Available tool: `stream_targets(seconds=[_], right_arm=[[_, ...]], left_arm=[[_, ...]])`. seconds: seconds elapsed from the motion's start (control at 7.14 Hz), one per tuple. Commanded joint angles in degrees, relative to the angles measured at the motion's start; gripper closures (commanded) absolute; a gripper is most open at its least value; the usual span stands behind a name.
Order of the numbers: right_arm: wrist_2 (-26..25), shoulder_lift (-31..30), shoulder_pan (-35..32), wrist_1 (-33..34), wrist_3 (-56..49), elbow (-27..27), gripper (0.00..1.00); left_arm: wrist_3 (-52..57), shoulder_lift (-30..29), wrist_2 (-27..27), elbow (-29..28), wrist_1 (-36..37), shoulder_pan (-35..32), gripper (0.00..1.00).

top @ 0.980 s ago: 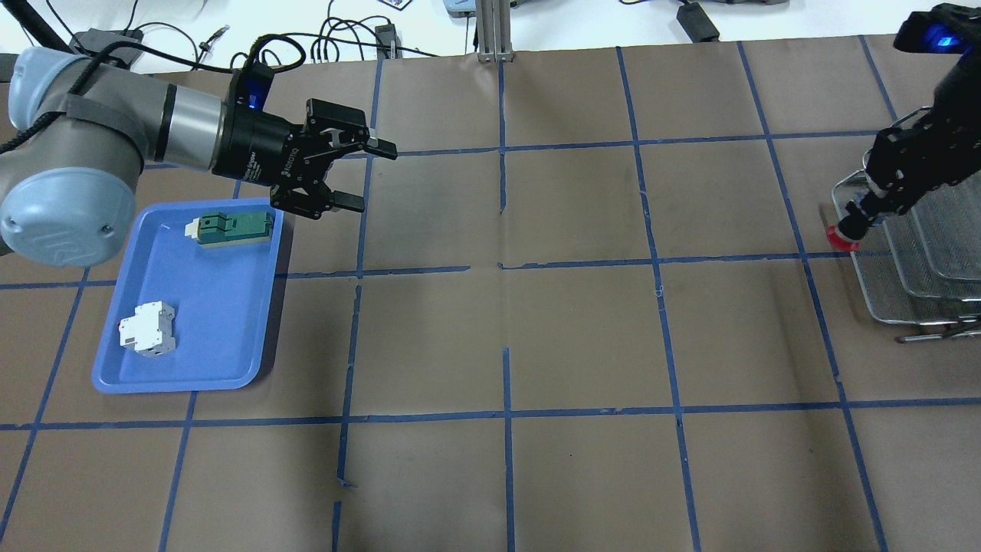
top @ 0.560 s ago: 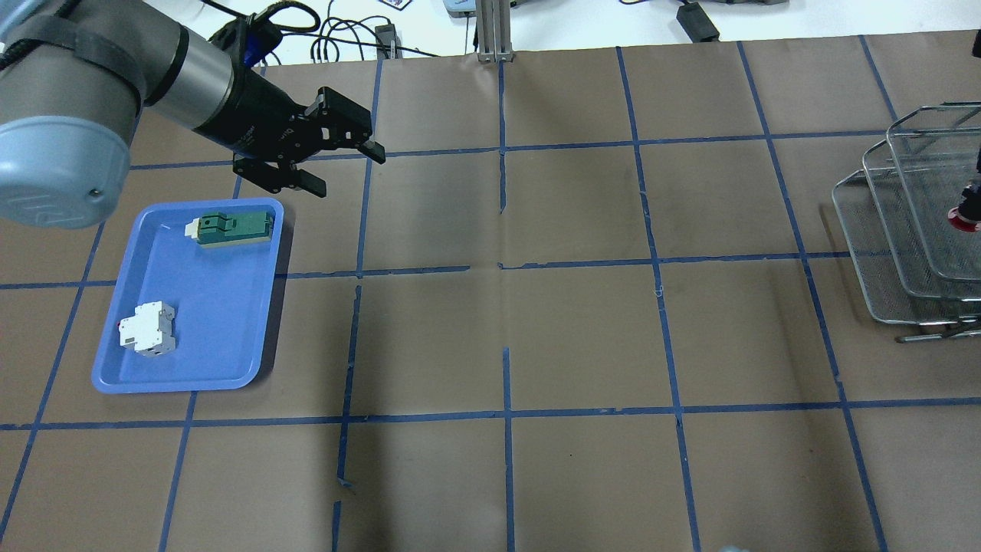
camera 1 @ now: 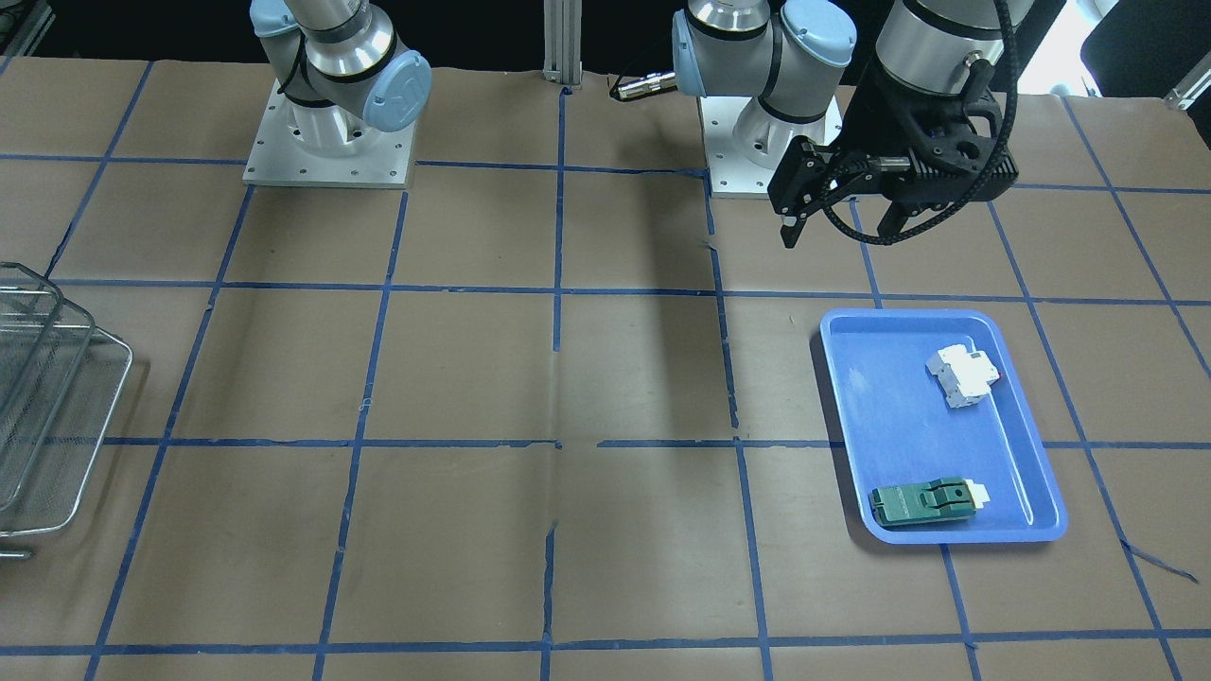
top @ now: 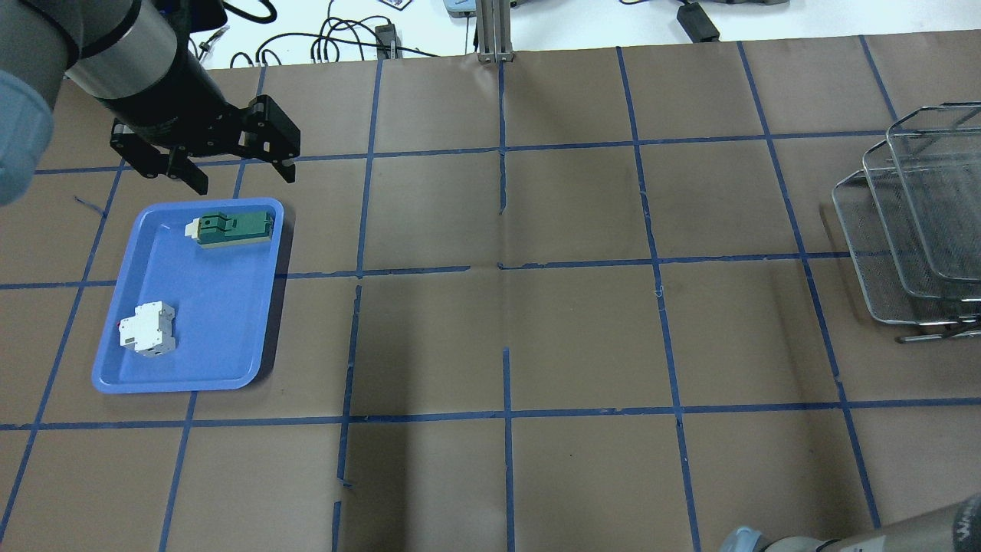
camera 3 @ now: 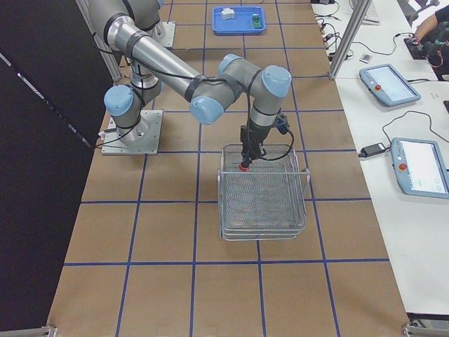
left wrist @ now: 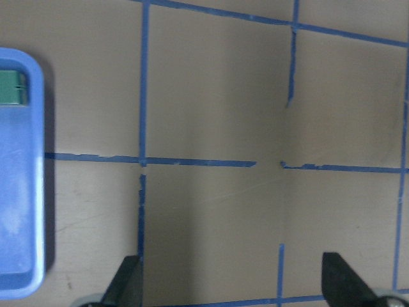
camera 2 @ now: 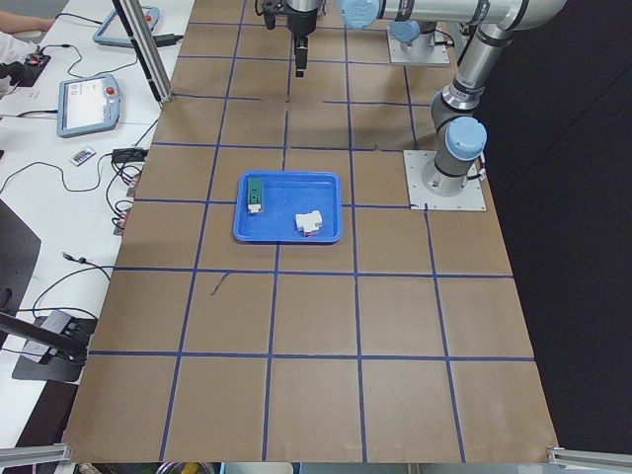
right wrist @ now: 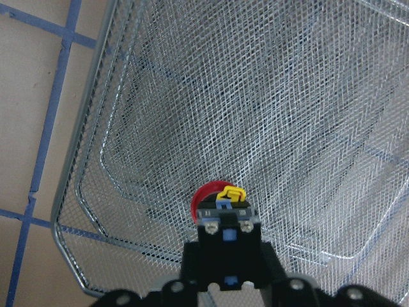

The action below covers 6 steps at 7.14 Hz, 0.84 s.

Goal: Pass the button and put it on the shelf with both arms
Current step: 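Lower the button into the wire basket with the right gripper while the left arm retracts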

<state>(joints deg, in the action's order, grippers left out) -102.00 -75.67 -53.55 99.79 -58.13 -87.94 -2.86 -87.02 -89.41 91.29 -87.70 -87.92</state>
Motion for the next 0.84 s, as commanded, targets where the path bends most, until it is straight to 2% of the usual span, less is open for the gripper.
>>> stream_targets(seconds=[0.0,0.42,0.56,0.7], right_arm=[[1.5,0.4,0.5,0.2,-1.0,0.0,0.0],[1.6,-1.0,-0.2,0.2,-0.4,0.2,0.0],[1.8,-2.5,-1.2,-0.6,0.4,1.8,0.0],[2.2,-3.5,-4.6,-3.2,4.2,3.2,0.0]], left_arm=[[0.1,-0.5,-0.9,-0.7,-0.5,-0.1,0.0],[1.2,-0.3,-3.0,-1.0,-4.7,-0.1,0.0],[1.2,-0.2,-2.9,-1.2,-4.7,-0.1,0.0],[1.3,-0.1,-2.8,-1.1,-4.6,-0.2,0.0]])
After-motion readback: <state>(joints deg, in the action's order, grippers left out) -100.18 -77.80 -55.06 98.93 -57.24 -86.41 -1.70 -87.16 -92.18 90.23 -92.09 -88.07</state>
